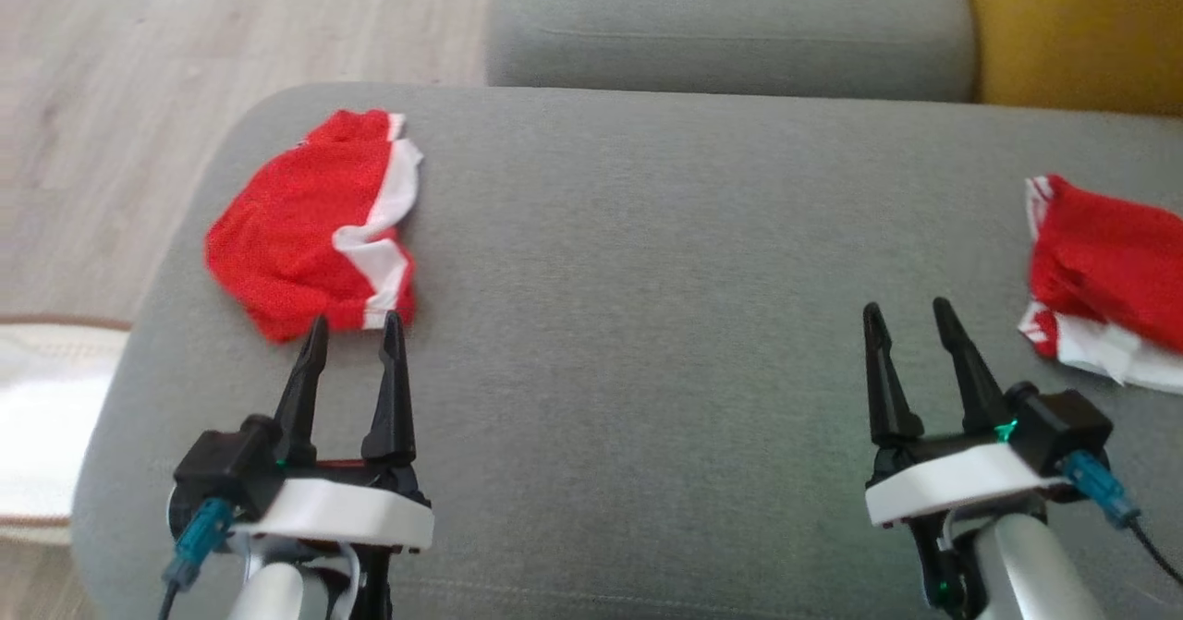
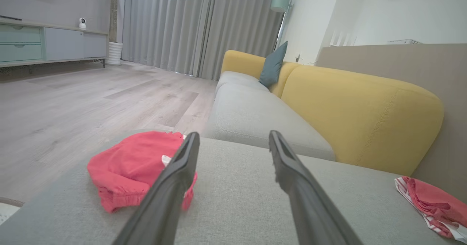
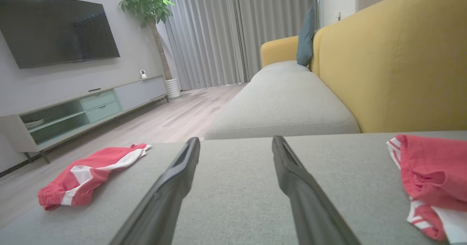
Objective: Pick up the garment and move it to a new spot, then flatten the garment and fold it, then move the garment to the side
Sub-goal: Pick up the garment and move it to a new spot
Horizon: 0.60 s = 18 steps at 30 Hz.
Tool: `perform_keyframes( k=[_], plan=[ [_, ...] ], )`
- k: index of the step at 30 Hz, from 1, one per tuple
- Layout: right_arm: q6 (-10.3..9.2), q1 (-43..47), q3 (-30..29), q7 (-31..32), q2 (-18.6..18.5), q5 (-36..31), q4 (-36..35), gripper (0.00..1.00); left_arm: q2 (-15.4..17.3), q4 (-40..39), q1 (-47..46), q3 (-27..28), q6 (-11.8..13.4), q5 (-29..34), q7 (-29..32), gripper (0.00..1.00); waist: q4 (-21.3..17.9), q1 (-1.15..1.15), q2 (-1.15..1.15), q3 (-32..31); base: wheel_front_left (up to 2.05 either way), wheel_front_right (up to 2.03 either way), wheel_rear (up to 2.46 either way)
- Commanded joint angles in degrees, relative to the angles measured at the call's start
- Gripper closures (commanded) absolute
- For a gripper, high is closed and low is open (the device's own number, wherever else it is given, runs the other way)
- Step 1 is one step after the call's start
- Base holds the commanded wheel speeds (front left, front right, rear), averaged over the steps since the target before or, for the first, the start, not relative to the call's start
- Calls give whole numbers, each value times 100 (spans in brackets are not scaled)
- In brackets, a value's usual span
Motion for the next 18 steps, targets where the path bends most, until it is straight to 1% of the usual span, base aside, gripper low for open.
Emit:
perform_keyframes(
  k=[1, 12, 18],
  plan=[
    [37, -90, 192, -62, -12, 29, -174, 0, 31, -182, -160, 242, 33, 82, -29, 0, 283, 0, 0, -57, 0, 0, 0],
    [37, 57, 461, -62, -12, 173, -100, 0, 31, -191, -1, 437, 9, 206, -29, 0, 1414, 0, 0, -203, 0, 0, 0],
    [37, 104, 591, -62, -12, 306, -79, 0, 31, -192, 95, 515, -12, 253, -29, 0, 1839, 0, 0, -241, 0, 0, 0]
  ],
)
